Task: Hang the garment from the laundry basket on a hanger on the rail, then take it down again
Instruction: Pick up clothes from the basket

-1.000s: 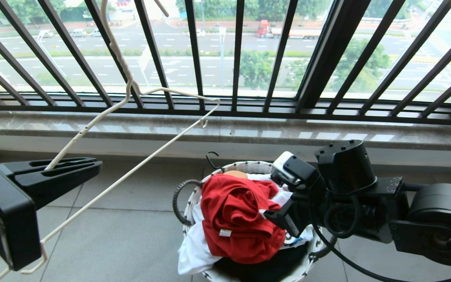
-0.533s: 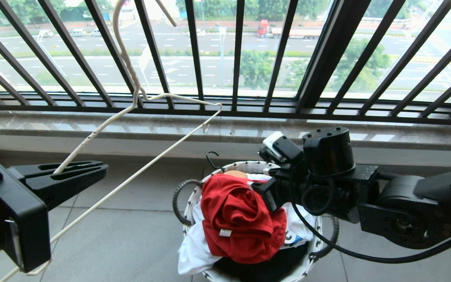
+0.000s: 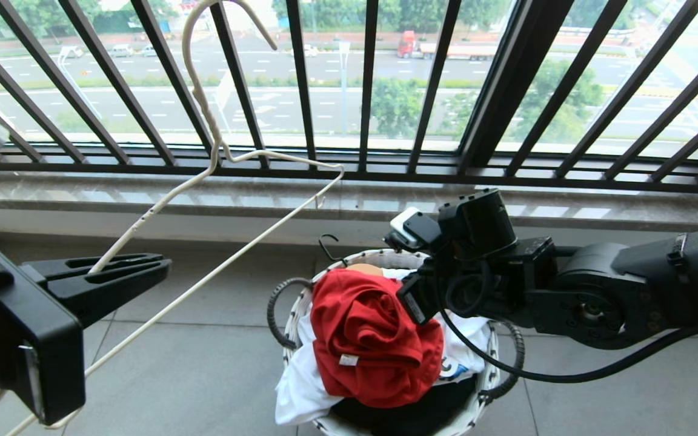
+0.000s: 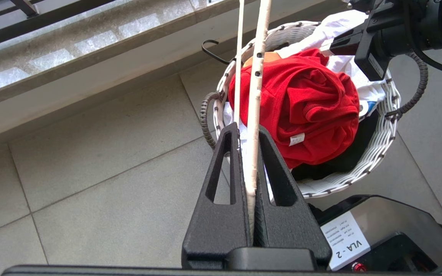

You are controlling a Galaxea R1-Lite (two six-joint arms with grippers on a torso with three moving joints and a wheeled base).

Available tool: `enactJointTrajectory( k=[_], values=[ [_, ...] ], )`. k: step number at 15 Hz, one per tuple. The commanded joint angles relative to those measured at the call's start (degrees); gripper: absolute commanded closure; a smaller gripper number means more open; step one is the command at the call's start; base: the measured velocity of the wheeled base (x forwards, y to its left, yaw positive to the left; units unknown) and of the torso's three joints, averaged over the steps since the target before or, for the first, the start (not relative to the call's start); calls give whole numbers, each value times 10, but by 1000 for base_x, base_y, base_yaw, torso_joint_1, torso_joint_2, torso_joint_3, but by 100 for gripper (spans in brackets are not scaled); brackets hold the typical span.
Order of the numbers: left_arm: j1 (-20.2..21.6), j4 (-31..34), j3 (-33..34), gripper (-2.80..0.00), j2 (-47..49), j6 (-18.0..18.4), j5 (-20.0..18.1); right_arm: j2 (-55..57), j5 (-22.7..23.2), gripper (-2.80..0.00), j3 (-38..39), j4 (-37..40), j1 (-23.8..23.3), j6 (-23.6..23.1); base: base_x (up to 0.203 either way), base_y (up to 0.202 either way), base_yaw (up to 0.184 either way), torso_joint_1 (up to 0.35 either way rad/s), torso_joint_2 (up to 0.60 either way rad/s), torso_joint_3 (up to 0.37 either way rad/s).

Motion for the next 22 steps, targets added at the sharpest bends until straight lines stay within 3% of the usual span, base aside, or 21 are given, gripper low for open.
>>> enactJointTrajectory(
  k=[1, 2, 12, 22],
  values=[
    [0, 1, 0, 0, -1, 0, 5, -9, -5, 0, -2, -1, 5, -1, 0, 0, 0, 0, 0, 0],
    [0, 1, 0, 0, 0, 0, 5, -14, -6, -280, -2, 2, 10, -1, 0, 0, 0, 0, 0, 0],
    [1, -1, 8, 0, 6, 1, 4, -12, -39, -280, 41, 49, 11, -30, 0, 0, 0, 0, 0, 0],
    [0, -1, 6, 0, 3, 4, 4, -1, -53, -280, 3, 46, -32, -50, 0, 0, 0, 0, 0, 0]
  ],
)
